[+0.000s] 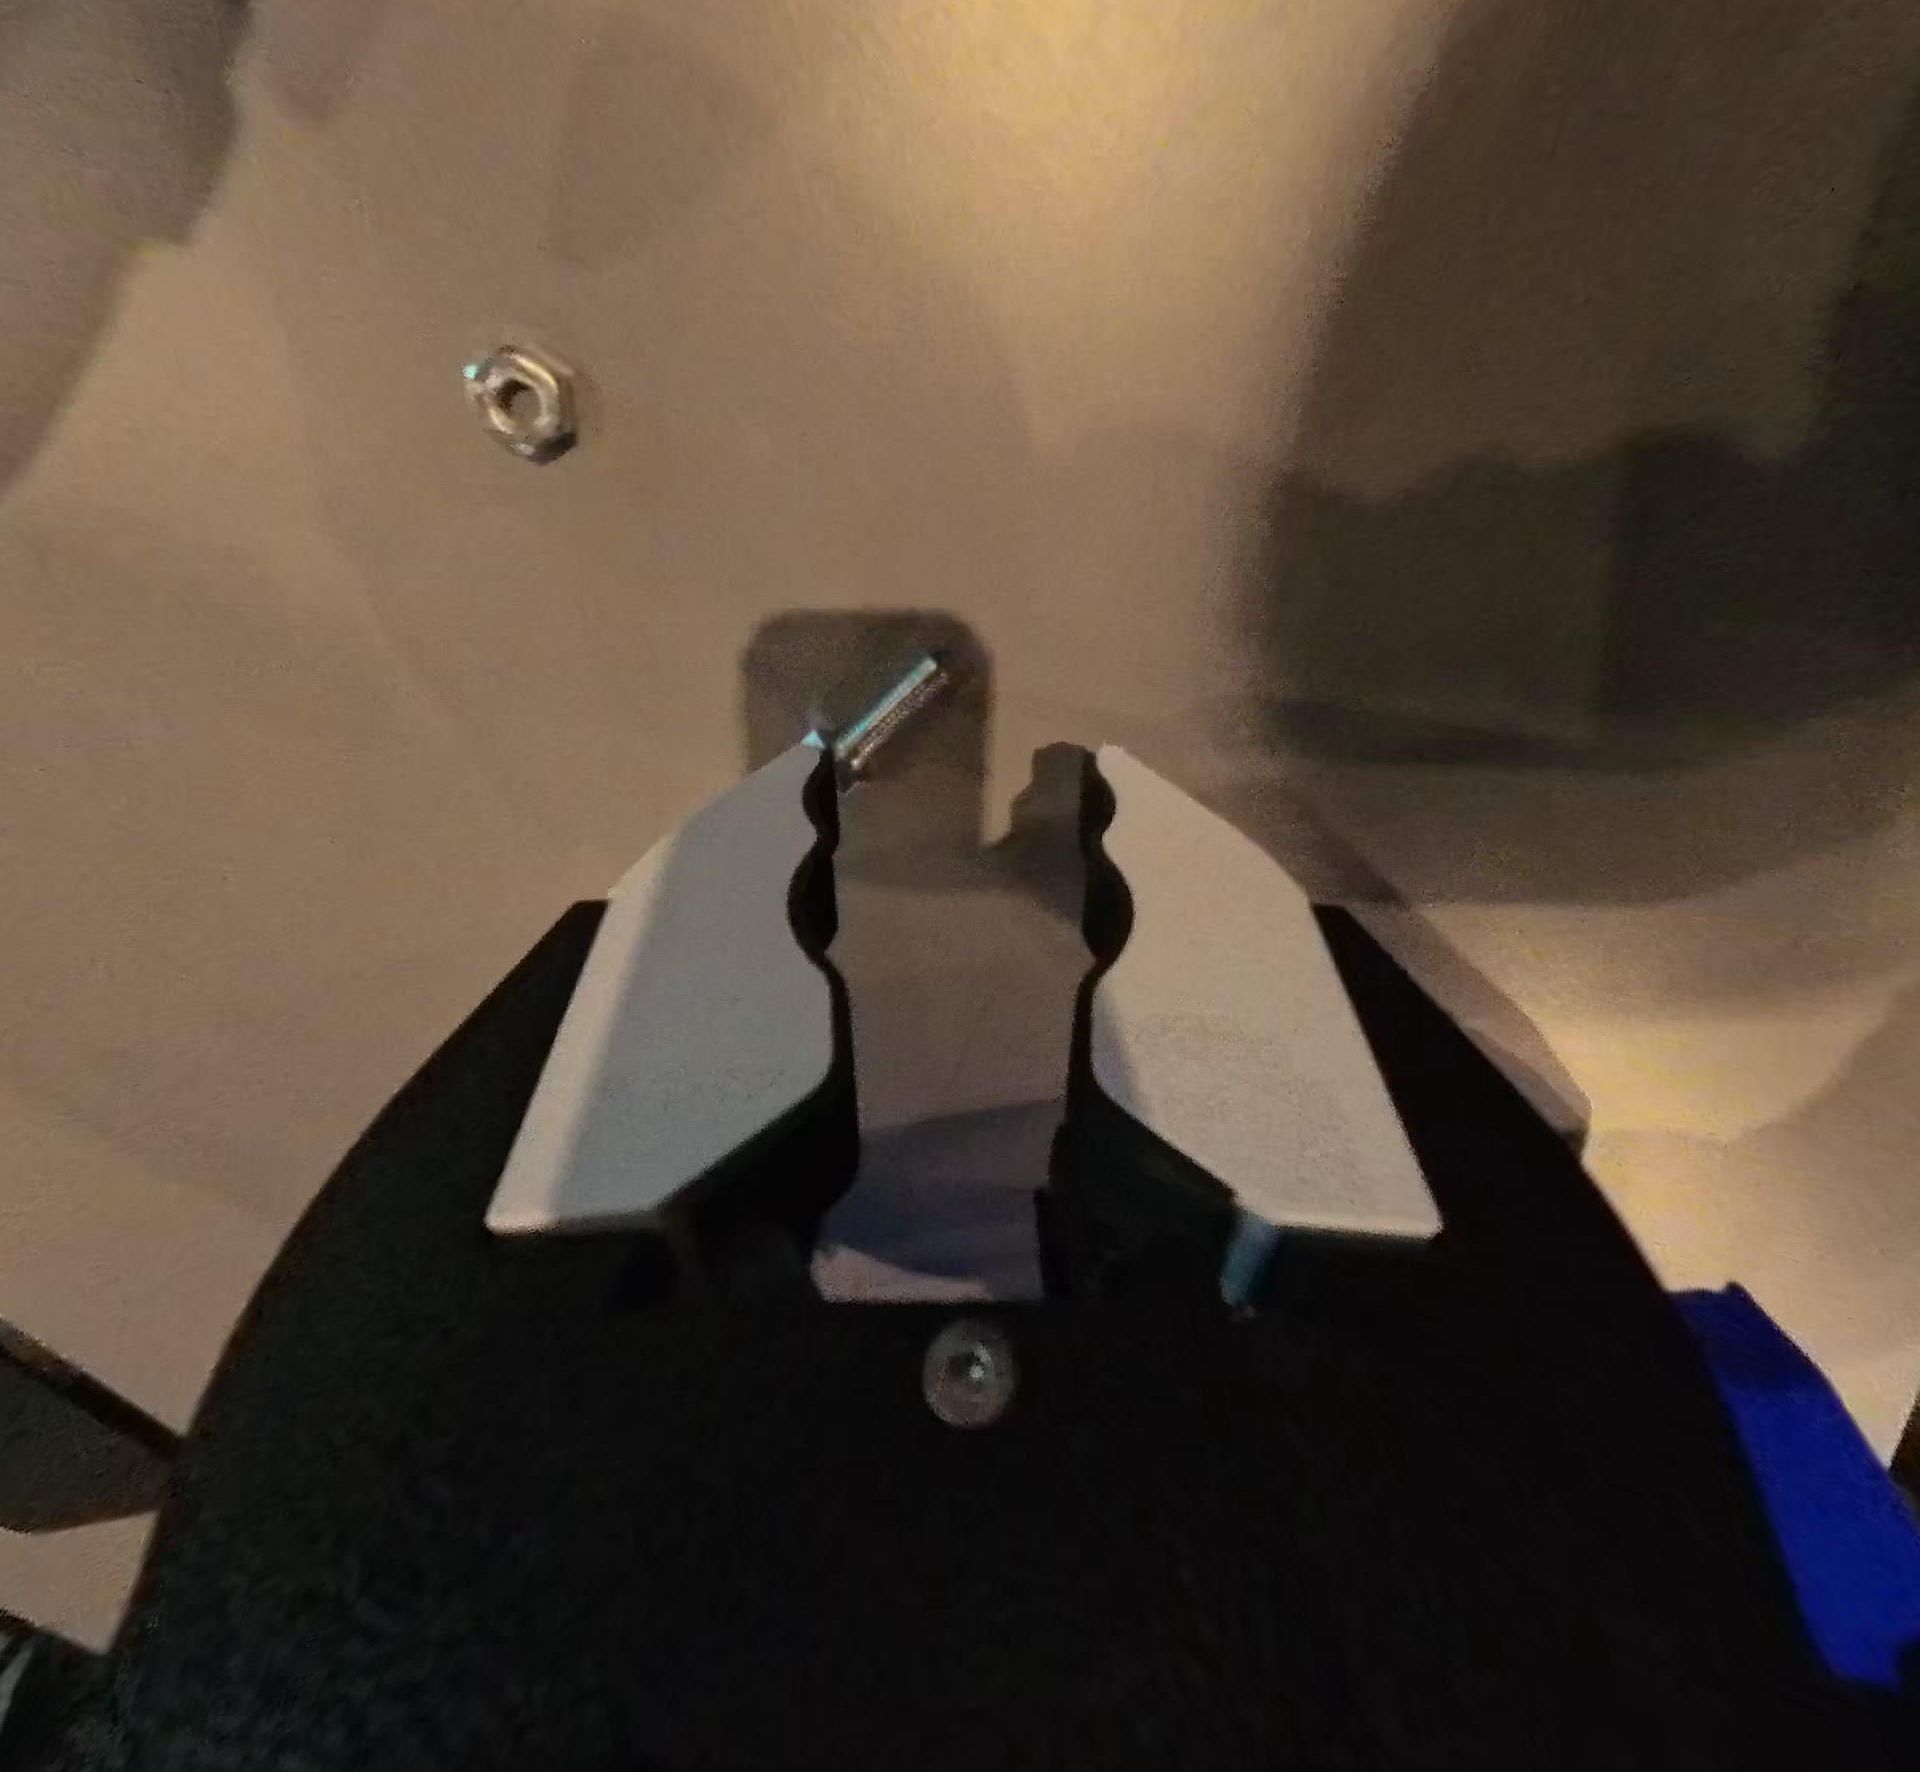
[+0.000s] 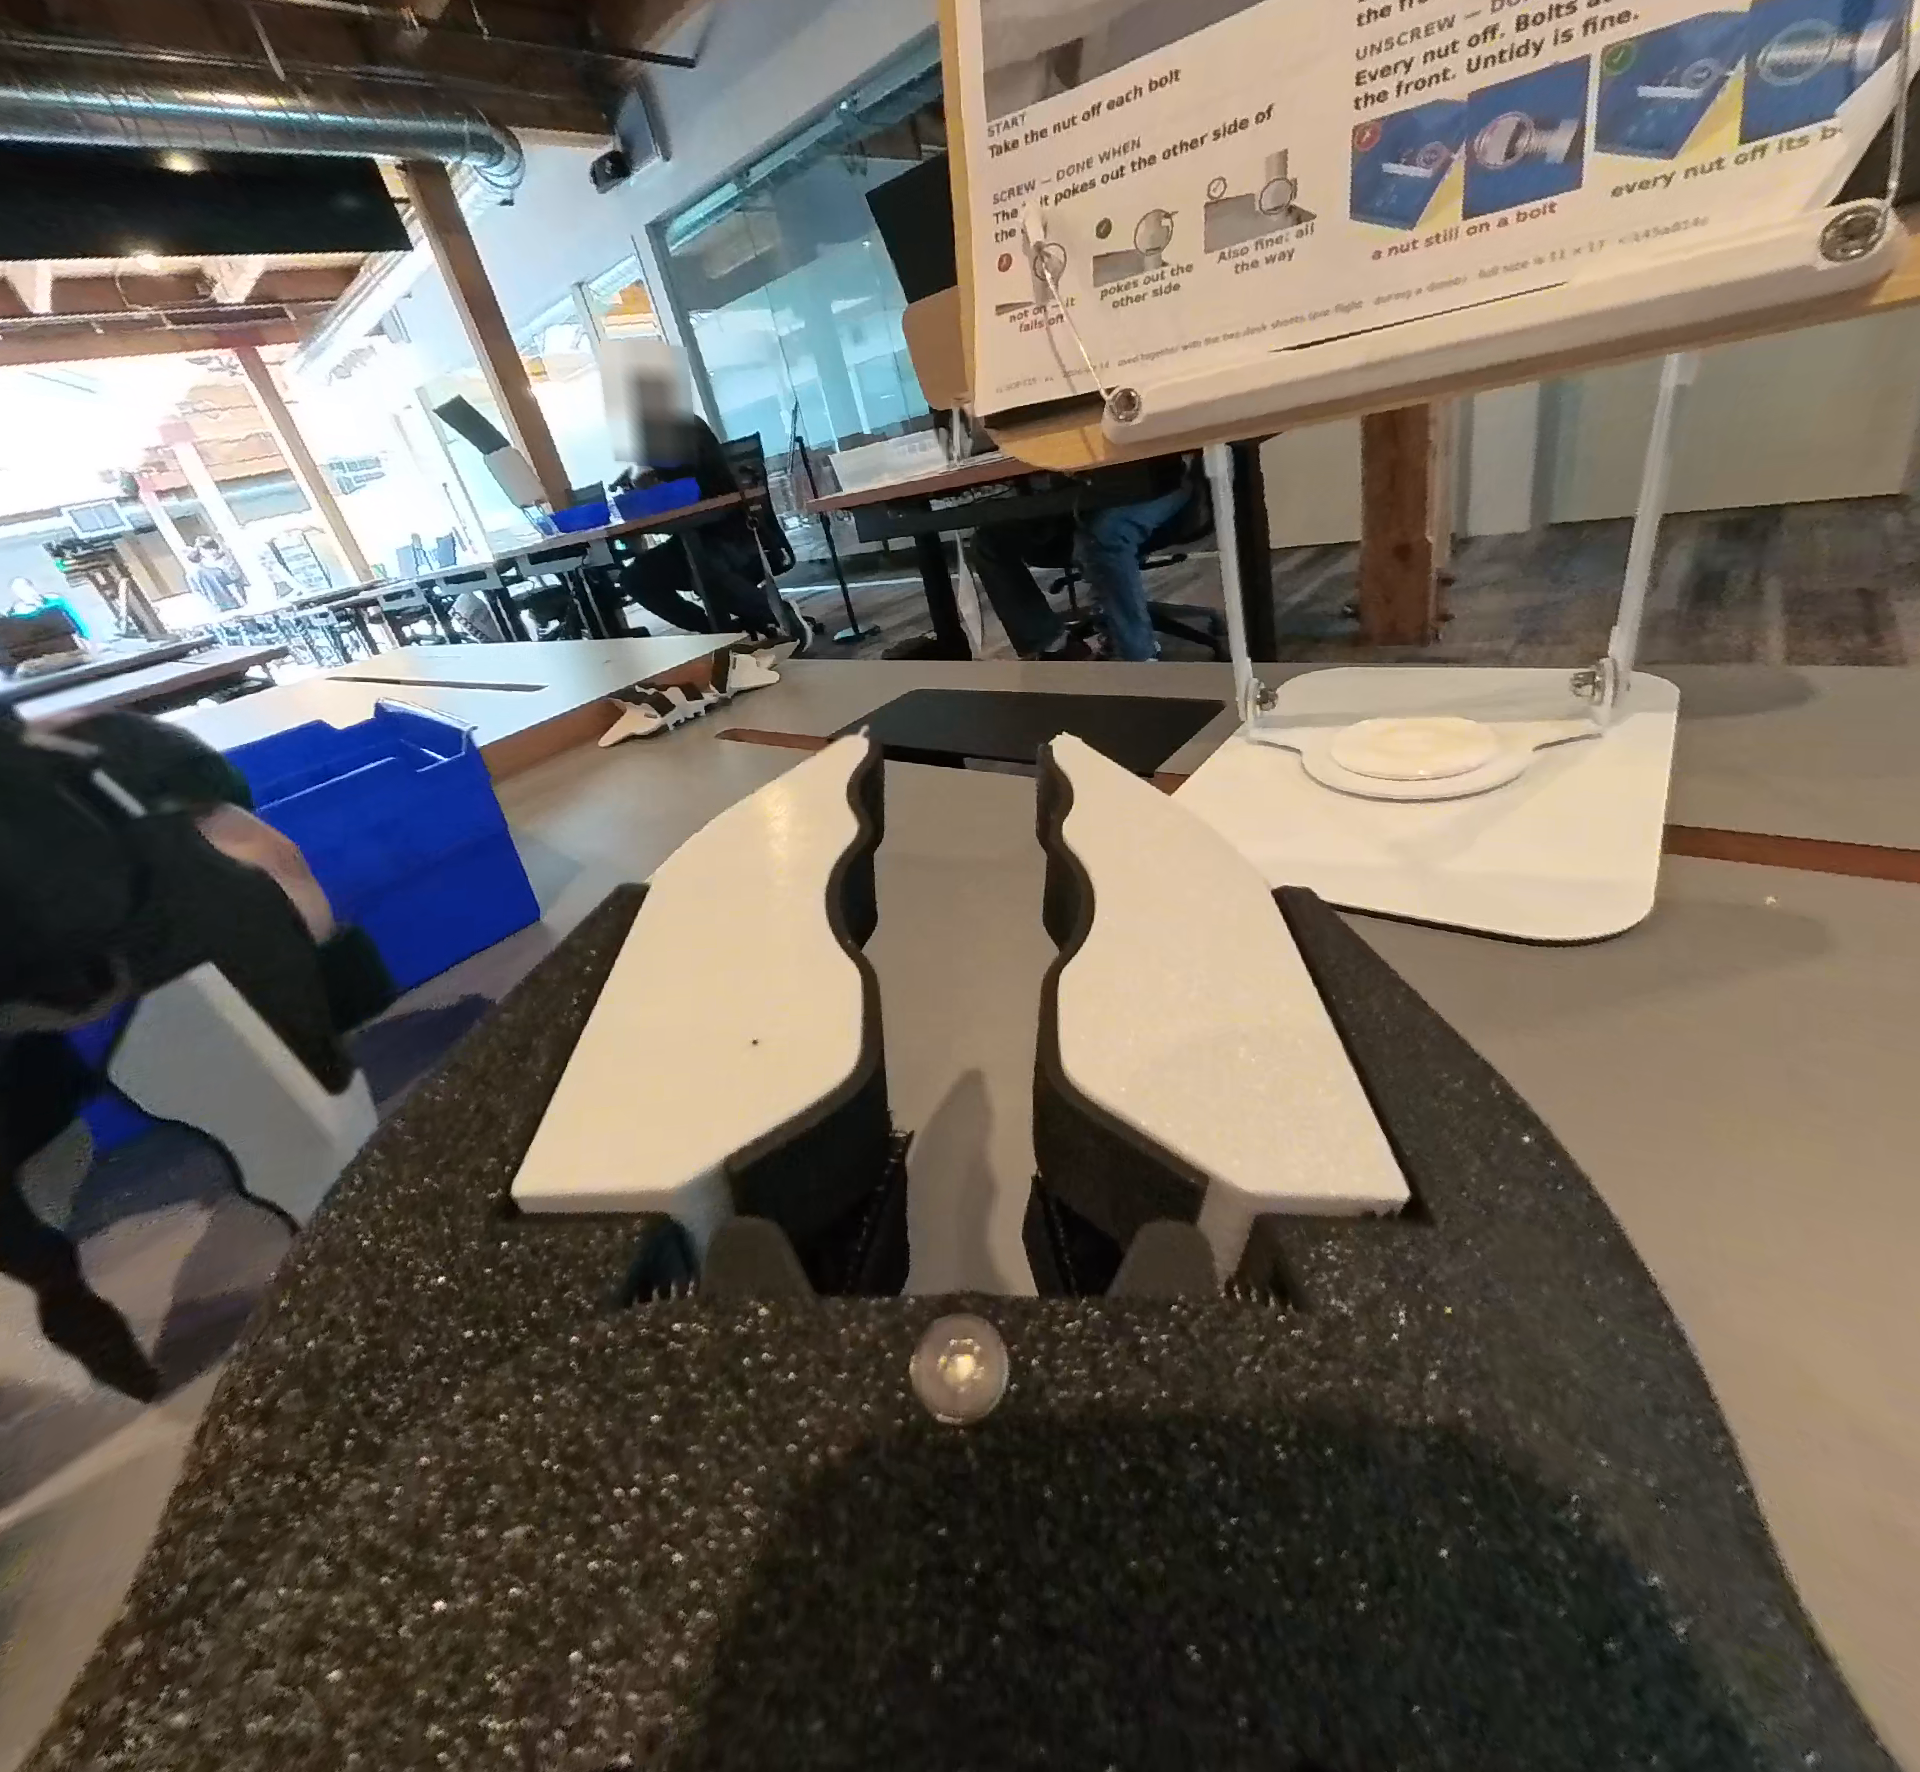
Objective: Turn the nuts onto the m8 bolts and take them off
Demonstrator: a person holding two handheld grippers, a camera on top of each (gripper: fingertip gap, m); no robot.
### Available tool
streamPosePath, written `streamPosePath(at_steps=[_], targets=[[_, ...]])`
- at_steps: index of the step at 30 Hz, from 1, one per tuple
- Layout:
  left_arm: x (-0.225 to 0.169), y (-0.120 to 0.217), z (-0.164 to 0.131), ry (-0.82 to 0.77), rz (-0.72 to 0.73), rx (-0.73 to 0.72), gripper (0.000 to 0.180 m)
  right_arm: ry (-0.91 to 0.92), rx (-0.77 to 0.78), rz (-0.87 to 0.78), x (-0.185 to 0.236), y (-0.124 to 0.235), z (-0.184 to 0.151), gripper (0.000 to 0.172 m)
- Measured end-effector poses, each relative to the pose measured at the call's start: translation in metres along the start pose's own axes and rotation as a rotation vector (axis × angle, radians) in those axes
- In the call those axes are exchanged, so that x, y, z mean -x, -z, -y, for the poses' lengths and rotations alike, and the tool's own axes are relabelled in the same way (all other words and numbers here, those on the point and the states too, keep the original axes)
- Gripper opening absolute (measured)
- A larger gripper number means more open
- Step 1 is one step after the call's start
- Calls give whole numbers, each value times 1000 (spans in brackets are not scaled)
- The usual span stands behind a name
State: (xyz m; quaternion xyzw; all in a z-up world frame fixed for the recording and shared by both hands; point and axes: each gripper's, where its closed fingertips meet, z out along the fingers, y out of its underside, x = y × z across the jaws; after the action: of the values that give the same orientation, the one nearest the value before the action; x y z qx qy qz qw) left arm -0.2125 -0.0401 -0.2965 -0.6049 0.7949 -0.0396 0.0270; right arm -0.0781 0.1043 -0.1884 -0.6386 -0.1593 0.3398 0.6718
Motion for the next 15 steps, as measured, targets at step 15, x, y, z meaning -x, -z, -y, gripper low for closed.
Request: streamPosePath(at_steps=[15], targets=[[42, 2, 3, 154, 314, -81, 0, -31, -24, 289, 37, 1, 6, 33]])
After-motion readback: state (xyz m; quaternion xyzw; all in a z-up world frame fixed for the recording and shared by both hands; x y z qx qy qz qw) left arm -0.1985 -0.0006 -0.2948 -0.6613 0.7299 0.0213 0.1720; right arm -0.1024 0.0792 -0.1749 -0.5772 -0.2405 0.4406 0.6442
